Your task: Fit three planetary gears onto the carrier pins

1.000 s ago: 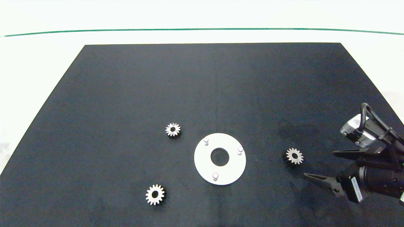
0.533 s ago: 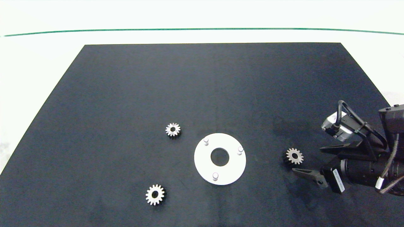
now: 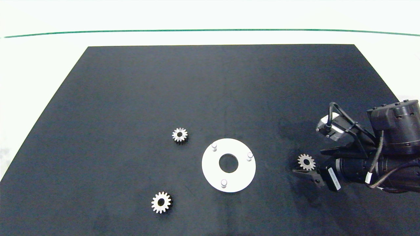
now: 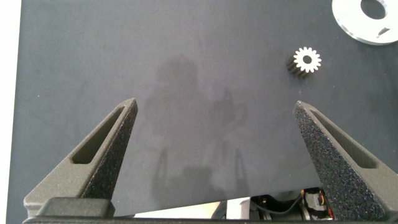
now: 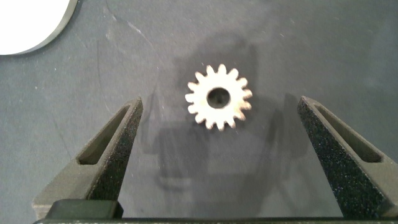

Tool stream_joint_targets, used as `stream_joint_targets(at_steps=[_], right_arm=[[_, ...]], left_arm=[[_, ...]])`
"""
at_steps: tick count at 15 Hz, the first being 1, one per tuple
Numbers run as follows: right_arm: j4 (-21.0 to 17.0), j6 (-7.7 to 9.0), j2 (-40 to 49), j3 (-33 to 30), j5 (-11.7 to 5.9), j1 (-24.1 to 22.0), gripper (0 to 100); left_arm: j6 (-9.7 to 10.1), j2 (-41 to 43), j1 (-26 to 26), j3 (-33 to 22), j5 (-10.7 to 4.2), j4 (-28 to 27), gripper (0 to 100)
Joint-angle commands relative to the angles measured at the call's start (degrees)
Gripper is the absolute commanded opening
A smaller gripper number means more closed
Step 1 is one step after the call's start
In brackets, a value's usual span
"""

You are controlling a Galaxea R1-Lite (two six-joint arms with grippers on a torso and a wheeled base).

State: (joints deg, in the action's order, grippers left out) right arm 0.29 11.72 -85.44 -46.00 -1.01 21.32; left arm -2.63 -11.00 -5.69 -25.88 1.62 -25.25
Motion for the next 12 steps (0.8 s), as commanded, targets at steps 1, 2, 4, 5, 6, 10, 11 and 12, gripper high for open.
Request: stream_joint_targets(at_steps=[1, 2, 4, 5, 6, 10, 11, 12], right_arm=[[-0.03, 0.06, -1.48, -0.50, 0.05, 0.48, 100], [-0.03, 0.06, -1.74, -0.41, 0.05, 0.48, 100], [-0.03, 0.06, -1.74, -0.41, -0.04, 0.39, 100], [0.06, 0.06, -1.92, -0.50, -0.13, 0.39, 99], [0.06, 0.06, -2.01, -0.59, -0.13, 0.39, 96], [0.76, 0.15, -2.89, -0.67, -0.31, 1.00, 88], [0.85, 0.15, -2.97, -0.59, -0.57, 1.09, 87], [0.85, 0.15, -2.97, -0.59, -0.57, 1.18, 84]], left_arm=[[0.00, 0.01, -0.11, -0.05, 0.05, -0.15, 100], [0.00, -0.17, -0.11, -0.05, 0.05, -0.15, 100], [0.00, -0.17, -0.11, -0.05, 0.14, -0.15, 100], [0.00, -0.17, -0.11, -0.05, 0.14, -0.15, 100], [-0.09, -0.08, -0.11, -0.05, 0.14, -0.15, 100], [0.00, 0.10, -0.11, -0.05, 0.14, -0.15, 100], [-0.09, 0.19, -0.11, -0.05, 0.22, -0.07, 100], [-0.09, 0.10, -0.11, -0.22, 0.14, -0.15, 100]])
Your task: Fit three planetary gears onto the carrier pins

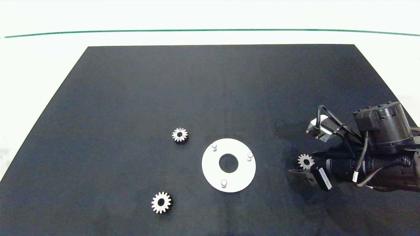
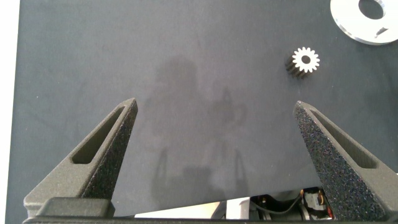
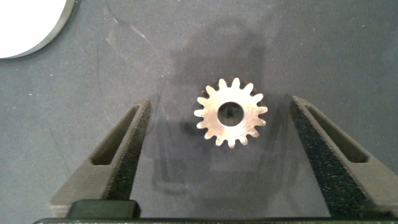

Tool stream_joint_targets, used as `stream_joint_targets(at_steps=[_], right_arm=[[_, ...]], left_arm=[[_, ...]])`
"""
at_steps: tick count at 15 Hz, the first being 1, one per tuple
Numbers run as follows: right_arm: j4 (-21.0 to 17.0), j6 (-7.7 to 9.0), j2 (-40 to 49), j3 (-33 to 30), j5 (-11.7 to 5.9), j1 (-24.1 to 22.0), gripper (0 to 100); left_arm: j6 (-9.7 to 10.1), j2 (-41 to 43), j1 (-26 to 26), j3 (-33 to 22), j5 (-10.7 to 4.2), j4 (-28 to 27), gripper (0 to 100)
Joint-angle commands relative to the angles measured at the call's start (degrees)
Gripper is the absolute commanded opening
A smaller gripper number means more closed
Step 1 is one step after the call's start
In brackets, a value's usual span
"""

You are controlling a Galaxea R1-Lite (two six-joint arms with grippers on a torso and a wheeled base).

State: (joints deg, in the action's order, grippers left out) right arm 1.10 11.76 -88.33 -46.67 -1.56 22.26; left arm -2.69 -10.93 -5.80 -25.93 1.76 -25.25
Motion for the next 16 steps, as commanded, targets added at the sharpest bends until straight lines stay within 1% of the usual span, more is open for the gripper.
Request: stream_joint_targets(at_steps=[1, 9, 13, 16], right_arm=[[0.05, 0.10, -0.26, 0.08, -0.11, 0.24, 82], [0.13, 0.19, -0.79, 0.08, -0.11, -0.02, 66], [1.89, 0.19, -1.75, 0.00, -0.20, -0.11, 58], [2.15, 0.36, -2.46, 0.00, -0.20, -0.11, 52]], left_arm=[[-0.03, 0.04, 0.00, -0.35, 0.00, -0.15, 100], [-0.03, -0.14, -0.35, -0.53, 0.09, -0.15, 100], [-0.03, -0.05, -1.23, -0.26, 0.09, -0.15, 100], [-0.03, 0.04, -1.23, -0.17, 0.09, -0.15, 100]])
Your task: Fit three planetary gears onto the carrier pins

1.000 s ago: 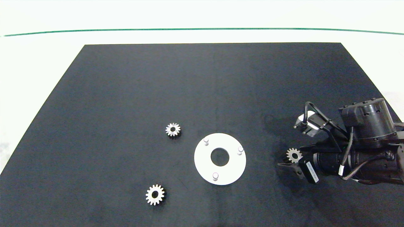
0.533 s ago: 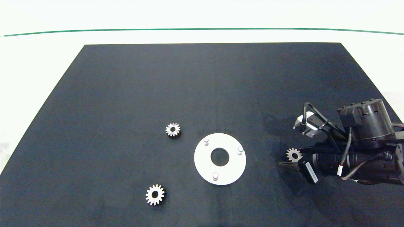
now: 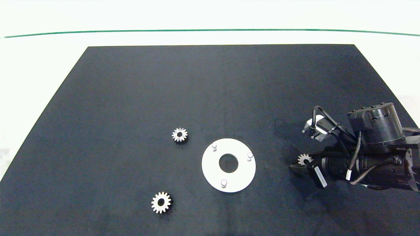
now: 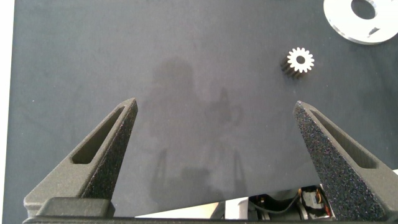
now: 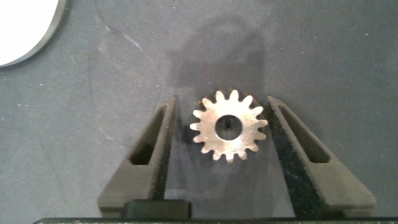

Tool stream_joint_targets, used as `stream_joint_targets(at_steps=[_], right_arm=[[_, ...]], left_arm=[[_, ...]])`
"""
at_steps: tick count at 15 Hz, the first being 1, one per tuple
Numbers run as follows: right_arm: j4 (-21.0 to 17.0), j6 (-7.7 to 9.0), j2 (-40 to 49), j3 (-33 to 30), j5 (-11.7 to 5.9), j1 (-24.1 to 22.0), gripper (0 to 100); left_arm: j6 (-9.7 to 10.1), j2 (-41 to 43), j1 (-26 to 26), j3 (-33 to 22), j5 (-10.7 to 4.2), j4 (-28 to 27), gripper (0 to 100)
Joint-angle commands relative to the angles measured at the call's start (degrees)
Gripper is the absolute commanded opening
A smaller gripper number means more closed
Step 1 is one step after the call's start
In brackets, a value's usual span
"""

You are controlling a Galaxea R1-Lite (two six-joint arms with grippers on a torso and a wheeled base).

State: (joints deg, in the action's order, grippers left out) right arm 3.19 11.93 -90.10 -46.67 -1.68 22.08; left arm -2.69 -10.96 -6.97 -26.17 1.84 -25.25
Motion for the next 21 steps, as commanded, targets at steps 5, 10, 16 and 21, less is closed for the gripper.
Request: stream_joint_targets(at_steps=[5, 10, 16, 21], right_arm=[[0.06, 0.19, -0.87, 0.00, 0.01, 0.07, 42], [-0.03, 0.37, -0.69, -0.36, -0.08, 0.07, 31], [-0.56, 1.07, 1.33, -0.18, -0.08, 0.07, 25], [-4.16, 3.36, 6.17, -1.32, -0.08, 0.42, 25]], left_arm=[[-0.03, -0.20, -0.06, -0.11, 0.00, -0.15, 100], [-0.03, -0.55, -0.06, -0.02, 0.36, -0.15, 100], [-0.03, -0.55, -0.06, -0.11, 0.44, -0.15, 100], [-0.03, -0.55, -0.06, 0.07, 0.44, -0.15, 100]])
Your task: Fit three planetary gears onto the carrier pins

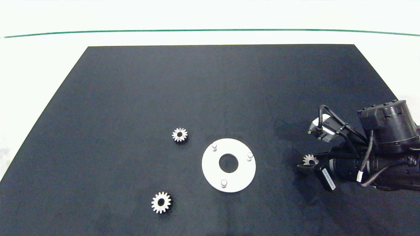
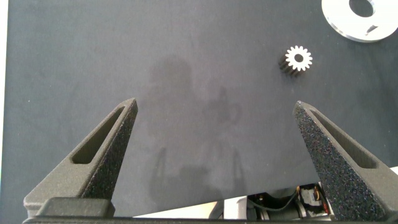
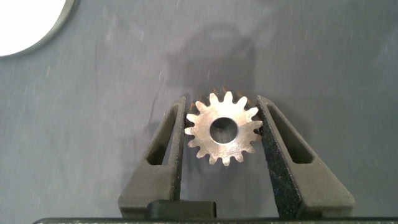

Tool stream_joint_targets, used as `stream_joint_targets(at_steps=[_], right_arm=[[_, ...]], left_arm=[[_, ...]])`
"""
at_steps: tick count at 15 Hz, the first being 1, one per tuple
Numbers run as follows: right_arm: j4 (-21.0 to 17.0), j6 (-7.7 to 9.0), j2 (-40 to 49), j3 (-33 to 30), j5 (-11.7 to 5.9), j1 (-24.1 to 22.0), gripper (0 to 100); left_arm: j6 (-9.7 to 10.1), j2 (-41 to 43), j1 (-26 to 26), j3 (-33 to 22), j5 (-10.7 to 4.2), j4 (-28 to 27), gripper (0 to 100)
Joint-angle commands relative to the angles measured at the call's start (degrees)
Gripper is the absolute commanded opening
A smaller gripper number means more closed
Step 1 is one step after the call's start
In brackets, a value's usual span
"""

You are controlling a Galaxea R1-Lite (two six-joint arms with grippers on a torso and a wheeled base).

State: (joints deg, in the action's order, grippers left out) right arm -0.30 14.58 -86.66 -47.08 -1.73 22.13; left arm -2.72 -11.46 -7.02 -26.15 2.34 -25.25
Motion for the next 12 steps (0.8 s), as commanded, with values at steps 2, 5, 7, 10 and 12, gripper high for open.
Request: stream_joint_targets(at_steps=[2, 5, 7, 10, 12], right_arm=[[-1.45, 0.98, 3.43, -2.84, -1.17, 2.13, 25], [-5.76, 0.89, 2.82, -8.82, -3.63, 5.65, 25], [-10.77, 0.71, 1.23, -14.79, -6.27, 9.60, 25], [-13.14, 0.19, -2.81, -21.12, -7.59, 14.35, 25], [-13.23, -0.25, -5.71, -22.97, -9.26, 16.81, 25]], left_arm=[[-0.01, -0.05, -0.01, 0.13, -0.06, -0.15, 100], [-0.62, -0.05, 0.08, 0.13, 0.03, -0.15, 100], [-0.62, 0.03, 0.08, 0.13, 0.03, -0.24, 100], [-0.71, 0.03, 0.08, -0.13, -0.06, -0.15, 100], [-0.71, -0.05, 0.17, -0.04, -0.06, -0.15, 100]])
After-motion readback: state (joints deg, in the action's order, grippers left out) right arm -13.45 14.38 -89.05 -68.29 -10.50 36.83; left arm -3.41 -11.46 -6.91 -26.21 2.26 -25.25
